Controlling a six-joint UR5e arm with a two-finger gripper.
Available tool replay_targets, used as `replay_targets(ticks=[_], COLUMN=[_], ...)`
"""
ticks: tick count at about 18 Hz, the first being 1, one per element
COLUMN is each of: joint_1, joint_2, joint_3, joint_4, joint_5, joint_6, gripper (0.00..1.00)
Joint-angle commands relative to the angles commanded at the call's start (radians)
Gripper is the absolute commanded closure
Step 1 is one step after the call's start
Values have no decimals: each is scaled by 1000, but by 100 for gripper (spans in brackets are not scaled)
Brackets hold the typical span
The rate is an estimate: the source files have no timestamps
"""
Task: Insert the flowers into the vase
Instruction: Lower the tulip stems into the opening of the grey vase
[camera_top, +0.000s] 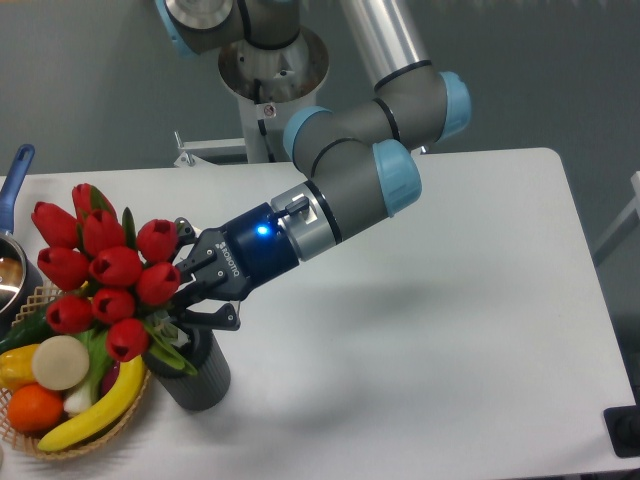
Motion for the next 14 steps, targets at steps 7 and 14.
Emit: replay_targets(ticks=[7,14], joint_1=[-2,-2], joint_2=[-2,-12], joint_3=[-52,-118], joint_4=[0,0], joint_5=[8,17], joint_6=[49,166], gripper=[89,88])
